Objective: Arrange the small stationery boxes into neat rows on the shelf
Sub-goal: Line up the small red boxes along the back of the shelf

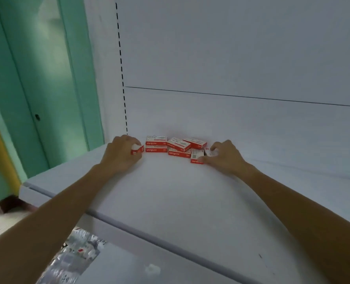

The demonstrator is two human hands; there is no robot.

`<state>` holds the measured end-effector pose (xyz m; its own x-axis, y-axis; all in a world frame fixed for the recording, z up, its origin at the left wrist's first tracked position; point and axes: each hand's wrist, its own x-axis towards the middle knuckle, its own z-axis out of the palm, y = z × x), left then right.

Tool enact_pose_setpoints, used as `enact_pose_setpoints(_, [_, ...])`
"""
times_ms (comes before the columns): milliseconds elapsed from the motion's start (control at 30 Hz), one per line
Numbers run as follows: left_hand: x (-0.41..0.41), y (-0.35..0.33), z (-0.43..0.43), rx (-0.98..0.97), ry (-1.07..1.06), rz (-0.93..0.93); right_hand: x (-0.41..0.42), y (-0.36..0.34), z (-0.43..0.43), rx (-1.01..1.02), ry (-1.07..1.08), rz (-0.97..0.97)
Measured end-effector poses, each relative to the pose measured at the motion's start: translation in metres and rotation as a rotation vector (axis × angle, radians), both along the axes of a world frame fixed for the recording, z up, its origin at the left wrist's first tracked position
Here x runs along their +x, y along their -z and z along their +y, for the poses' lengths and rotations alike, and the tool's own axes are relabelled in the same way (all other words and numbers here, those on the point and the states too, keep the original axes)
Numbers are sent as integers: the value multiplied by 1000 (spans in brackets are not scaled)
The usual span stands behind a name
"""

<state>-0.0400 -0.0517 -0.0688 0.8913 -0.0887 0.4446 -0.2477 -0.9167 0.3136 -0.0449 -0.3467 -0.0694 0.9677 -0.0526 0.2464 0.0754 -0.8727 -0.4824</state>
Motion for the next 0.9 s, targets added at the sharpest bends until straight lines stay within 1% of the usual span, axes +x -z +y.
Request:
enact_pose_setpoints(67, [15, 3, 10, 113, -22, 140, -6, 1, 5, 30, 46, -11])
enact_pose_setpoints(133, [25, 9, 16, 132, -6, 281, -12, 2, 10, 9, 79, -45])
enact_pose_setpoints(167, [29, 11, 18, 130, 9, 303, -15, 3, 12, 3, 97, -65])
enact_pose_setpoints(333, [35, 6, 29, 143, 134, 263, -29, 3, 27, -35, 183, -85])
enact_pose_setpoints(500, [30, -3, 46, 203, 279, 297, -39, 0, 42, -98, 256, -45])
enact_pose_setpoints(633, [23, -2, 54, 238, 294, 227, -49, 2, 53, -142, 360, -36])
enact_pose_setpoints(667, [21, -1, 54, 191, 307, 244, -52, 2, 55, -158, 368, -47])
enact_pose_setpoints(767, [12, 1, 49, -42, 376, 311, -61, 1, 60, -152, 363, -68])
enact_pose_setpoints(900, [-5, 3, 29, -103, 532, 227, -82, -2, 54, -133, 372, -45])
